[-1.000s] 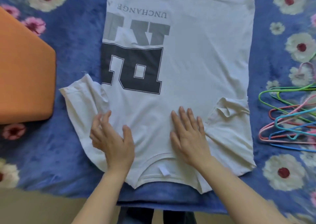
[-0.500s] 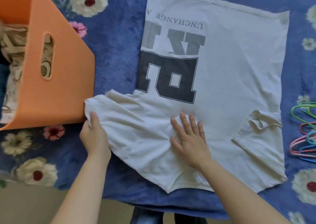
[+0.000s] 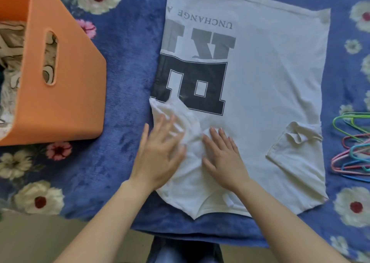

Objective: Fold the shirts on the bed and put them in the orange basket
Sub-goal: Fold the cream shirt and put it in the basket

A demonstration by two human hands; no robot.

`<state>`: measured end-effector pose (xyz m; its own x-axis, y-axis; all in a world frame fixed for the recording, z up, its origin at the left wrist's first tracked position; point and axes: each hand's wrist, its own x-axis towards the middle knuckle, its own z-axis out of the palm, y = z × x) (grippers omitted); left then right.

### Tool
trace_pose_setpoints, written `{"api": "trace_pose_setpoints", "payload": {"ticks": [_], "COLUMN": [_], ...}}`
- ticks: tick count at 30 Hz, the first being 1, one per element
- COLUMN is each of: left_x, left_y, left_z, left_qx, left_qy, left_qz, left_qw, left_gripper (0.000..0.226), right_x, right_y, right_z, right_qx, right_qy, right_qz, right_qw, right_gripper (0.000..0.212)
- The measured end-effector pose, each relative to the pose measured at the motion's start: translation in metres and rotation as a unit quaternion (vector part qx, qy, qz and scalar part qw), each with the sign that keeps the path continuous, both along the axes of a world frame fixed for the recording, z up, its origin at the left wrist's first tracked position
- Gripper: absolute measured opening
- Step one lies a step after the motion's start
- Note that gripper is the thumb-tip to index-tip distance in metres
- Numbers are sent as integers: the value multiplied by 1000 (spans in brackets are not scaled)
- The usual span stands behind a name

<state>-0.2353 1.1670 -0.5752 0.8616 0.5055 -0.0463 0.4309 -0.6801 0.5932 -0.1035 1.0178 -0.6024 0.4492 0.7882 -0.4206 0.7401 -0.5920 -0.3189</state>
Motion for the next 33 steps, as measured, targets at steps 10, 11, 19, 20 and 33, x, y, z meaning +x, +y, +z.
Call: {"api": "trace_pose_setpoints", "payload": {"ticks": [10,11,19,20,33], "left_x": [-9,-13,-58,-60,31], "left_y": [3,7,-10,-13,-11], "left_z": [-60,-59,-20,-21,15], "left_qx": [157,156,158,168,-10], "left_qy": [175,191,181,203,365], "left_qz": [-186,-197,-357,-363,-127], "left_qw": [954,949,903,894,922], "left_gripper": [67,69,106,110,35], "right_x": [41,44,61,58,107], "right_y": [-88,-97,-204,-212,-147], "right_z": [3,6,41,36,29], "right_qx": [-29,-29,-96,-122,-34], "right_qy": [-77,-75,-83,-83,44], "right_qz": [-53,-21,114,137,-203], "right_qw": [995,997,985,980,978], "right_gripper": [78,77,110,116,46]}}
